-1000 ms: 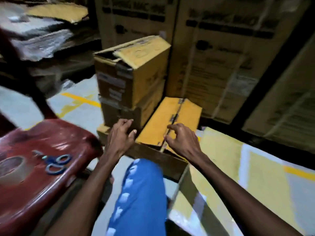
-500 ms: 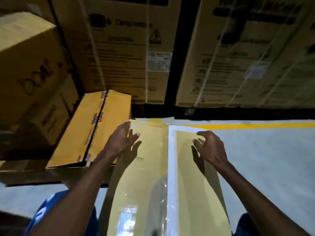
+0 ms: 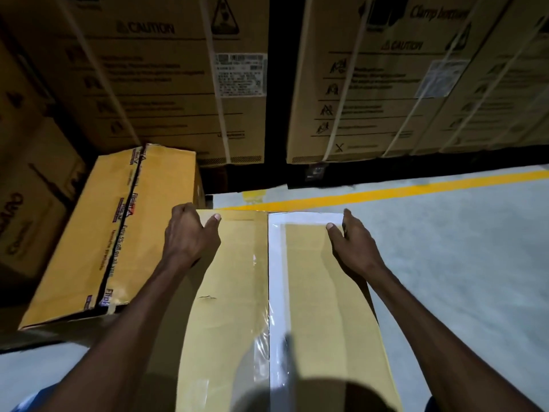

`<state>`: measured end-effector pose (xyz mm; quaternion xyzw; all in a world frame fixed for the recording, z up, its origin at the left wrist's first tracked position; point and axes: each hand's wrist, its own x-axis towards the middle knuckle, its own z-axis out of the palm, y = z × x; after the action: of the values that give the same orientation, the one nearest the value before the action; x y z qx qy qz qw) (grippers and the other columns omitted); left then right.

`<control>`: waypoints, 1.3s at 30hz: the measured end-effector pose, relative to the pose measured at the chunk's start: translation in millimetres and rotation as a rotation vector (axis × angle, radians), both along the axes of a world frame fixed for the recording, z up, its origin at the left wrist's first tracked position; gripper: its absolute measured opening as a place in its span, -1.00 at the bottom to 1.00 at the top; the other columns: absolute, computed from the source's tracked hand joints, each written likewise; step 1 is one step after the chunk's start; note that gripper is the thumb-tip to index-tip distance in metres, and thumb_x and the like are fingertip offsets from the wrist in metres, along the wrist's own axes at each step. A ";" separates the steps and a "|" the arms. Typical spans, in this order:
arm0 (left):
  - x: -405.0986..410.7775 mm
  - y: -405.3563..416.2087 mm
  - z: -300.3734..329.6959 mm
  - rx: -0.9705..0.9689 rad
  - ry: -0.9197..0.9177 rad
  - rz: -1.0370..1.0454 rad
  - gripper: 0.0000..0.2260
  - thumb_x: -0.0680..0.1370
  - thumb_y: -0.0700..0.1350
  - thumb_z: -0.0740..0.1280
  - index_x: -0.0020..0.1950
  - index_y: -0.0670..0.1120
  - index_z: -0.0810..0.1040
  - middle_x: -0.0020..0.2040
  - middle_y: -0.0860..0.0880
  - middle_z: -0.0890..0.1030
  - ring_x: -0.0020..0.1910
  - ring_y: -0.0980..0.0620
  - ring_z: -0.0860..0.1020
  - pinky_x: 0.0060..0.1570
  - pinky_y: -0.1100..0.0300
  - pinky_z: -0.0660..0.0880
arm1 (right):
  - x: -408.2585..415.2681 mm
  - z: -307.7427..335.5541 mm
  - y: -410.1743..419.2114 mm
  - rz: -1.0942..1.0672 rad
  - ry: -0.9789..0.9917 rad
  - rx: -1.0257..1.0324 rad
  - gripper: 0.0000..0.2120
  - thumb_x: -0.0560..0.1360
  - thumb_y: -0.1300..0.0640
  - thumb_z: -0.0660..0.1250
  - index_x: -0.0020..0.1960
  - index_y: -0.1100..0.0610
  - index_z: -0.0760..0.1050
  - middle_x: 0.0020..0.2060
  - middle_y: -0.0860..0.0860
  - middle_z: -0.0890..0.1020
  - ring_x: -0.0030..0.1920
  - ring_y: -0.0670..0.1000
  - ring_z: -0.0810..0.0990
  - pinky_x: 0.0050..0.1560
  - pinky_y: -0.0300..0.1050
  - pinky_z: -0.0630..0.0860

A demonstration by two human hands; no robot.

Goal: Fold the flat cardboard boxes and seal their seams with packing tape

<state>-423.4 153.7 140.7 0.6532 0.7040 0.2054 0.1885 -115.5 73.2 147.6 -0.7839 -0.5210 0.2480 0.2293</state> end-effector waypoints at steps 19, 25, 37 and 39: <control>12.5 -6.9 93.7 0.166 -0.712 0.099 -0.68 0.49 0.20 0.39 0.03 -0.02 0.61 -0.09 -0.03 0.67 -0.08 -0.09 0.64 -0.05 -0.04 0.63 | 18.9 77.8 3.1 -0.251 0.226 0.532 -0.48 0.61 -0.04 0.30 0.53 0.06 0.35 0.41 0.02 0.51 0.41 0.05 0.46 0.39 -0.09 0.38; 24.6 -28.2 151.5 0.655 -0.929 -0.040 -0.84 0.59 0.01 0.35 0.07 -0.03 0.63 -0.10 0.12 0.66 -0.08 0.11 0.63 -0.12 0.21 0.56 | 11.4 143.2 -38.3 -0.304 0.450 0.980 -0.59 0.64 0.13 0.30 0.46 0.16 0.42 0.34 -0.02 0.54 0.28 -0.25 0.52 0.25 -0.34 0.46; 13.8 -63.6 39.8 -0.240 -0.570 0.256 -0.15 0.22 0.58 0.35 0.13 -0.13 0.58 0.06 -0.14 0.63 -0.01 -0.18 0.57 0.06 -0.06 0.56 | 20.3 75.9 -68.4 -0.203 0.703 0.294 -0.73 0.56 0.00 0.43 0.17 0.13 0.61 0.05 0.07 0.72 0.10 0.09 0.68 0.21 0.11 0.56; 13.2 -71.8 35.6 -0.149 -0.535 0.256 -0.27 0.31 0.53 0.31 -0.06 -0.16 0.58 -0.19 -0.12 0.58 -0.22 -0.13 0.53 -0.18 0.09 0.47 | 19.8 73.5 -74.3 -0.158 0.709 0.328 -0.76 0.58 0.02 0.40 0.18 0.10 0.60 0.05 0.05 0.72 0.12 0.09 0.67 0.25 0.13 0.55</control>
<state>-410.2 81.9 176.3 0.4663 0.7192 0.3397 0.3872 -95.7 -1.2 221.1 -0.6404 -0.3801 0.3981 0.5356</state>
